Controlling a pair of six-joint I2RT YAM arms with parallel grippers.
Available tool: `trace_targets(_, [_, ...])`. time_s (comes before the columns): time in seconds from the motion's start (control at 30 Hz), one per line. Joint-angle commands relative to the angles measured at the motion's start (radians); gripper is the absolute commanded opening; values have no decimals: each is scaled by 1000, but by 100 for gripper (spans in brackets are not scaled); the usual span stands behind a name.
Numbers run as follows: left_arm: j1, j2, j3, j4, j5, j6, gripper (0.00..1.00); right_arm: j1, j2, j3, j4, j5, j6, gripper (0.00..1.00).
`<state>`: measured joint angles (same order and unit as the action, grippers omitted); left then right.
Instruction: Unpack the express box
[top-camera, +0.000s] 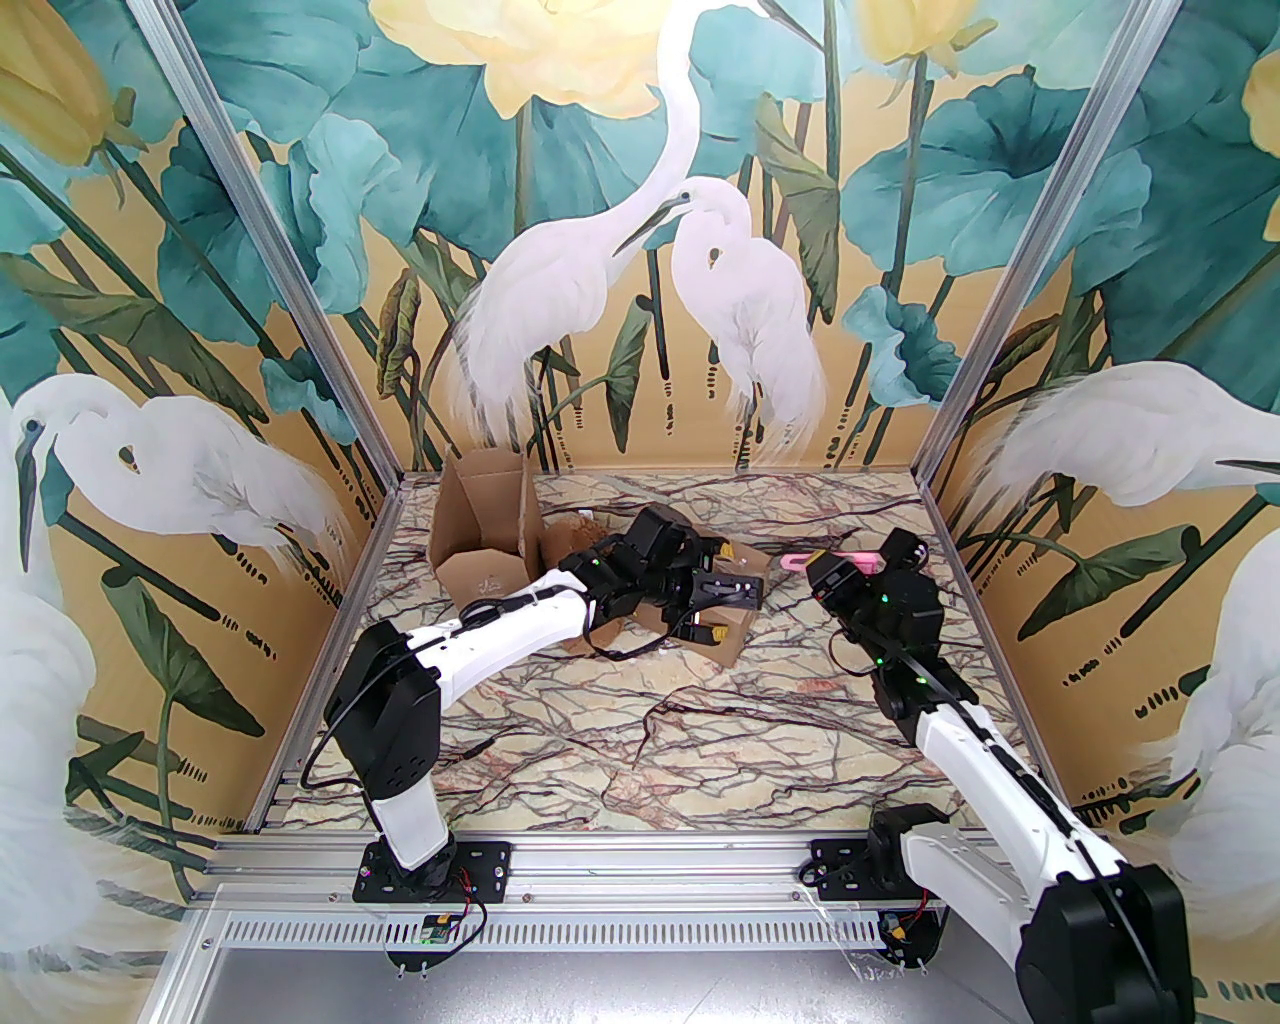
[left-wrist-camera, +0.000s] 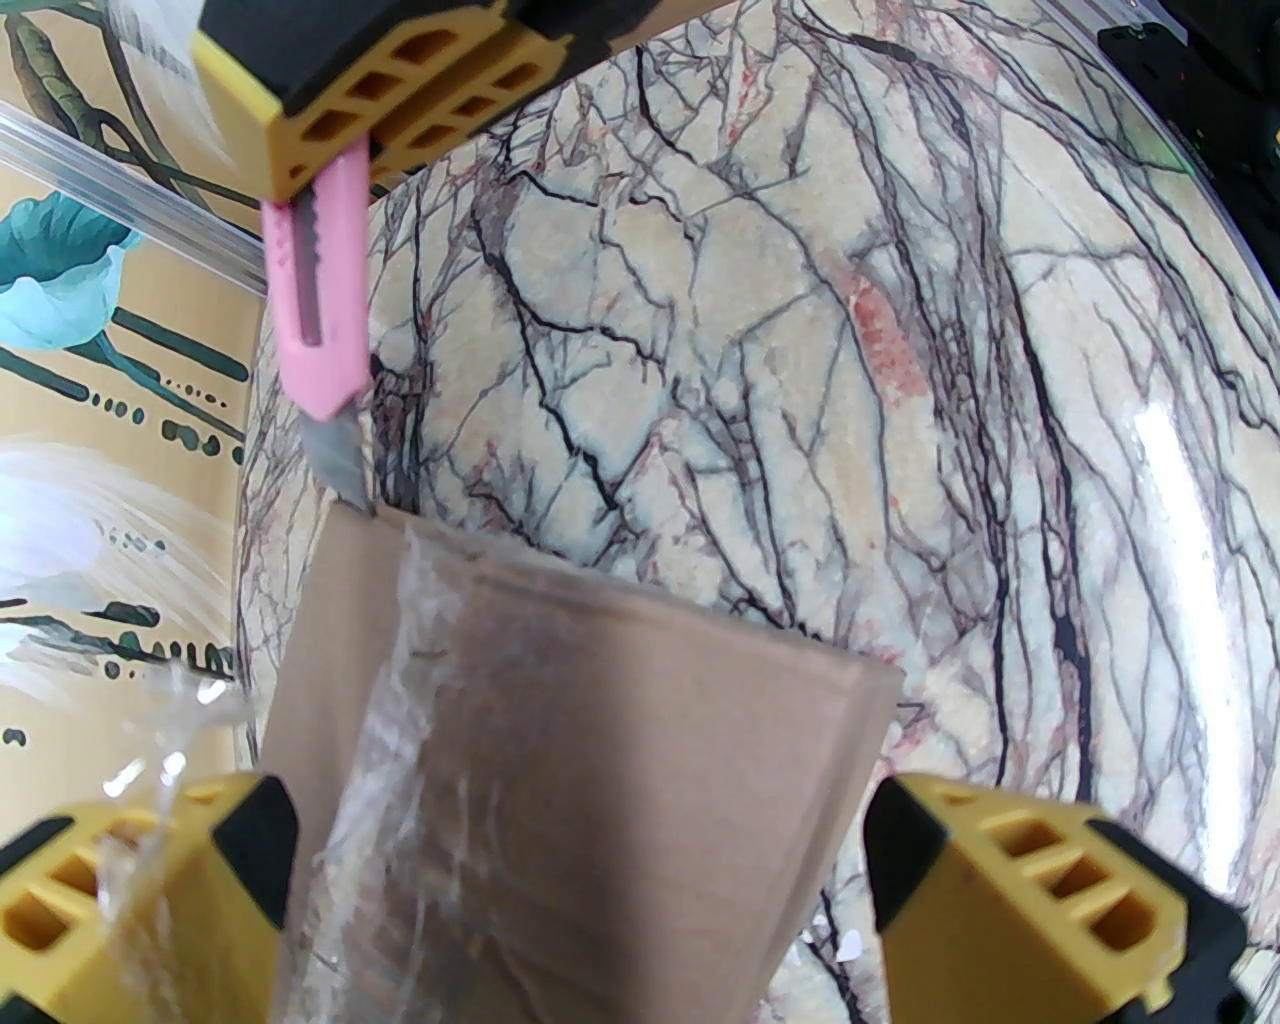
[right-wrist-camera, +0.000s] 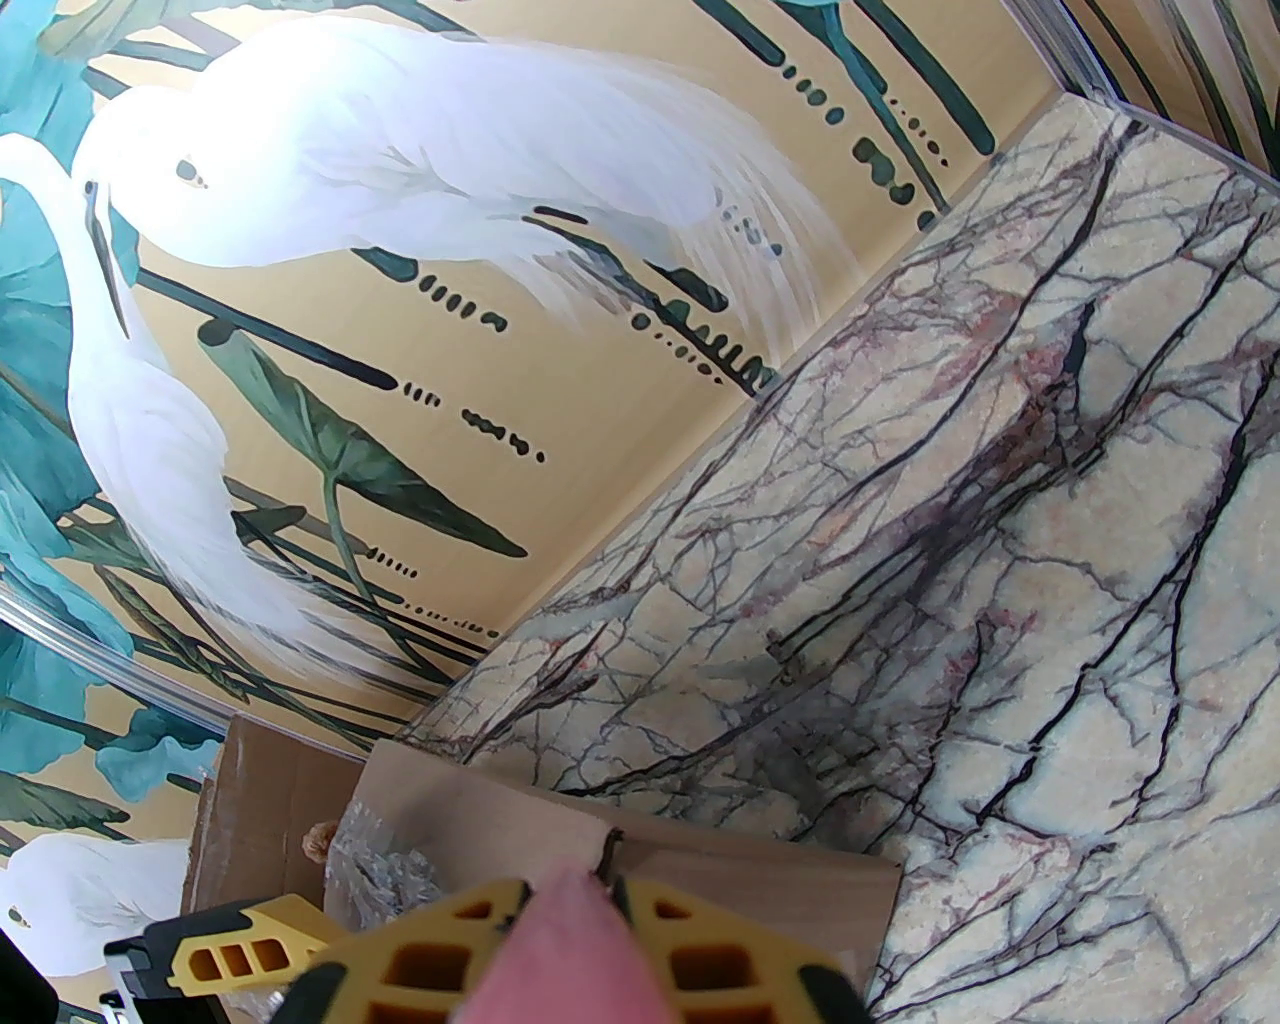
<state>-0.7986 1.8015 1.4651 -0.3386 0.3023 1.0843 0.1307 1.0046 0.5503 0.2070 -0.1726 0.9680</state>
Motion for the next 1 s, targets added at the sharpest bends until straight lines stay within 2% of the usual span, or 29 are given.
trace_targets(0.0, [10,29,31,19,5,-20,100,1,0,-8,31,-17,23,0])
trace_targets(0.73, [18,58,44,13,0,-58,99,0,-81,-46,10,28,47,0])
trace_targets(0.97, [17,61,44,18,-2,-61,99,1,-17,-43,71,-8,58,0])
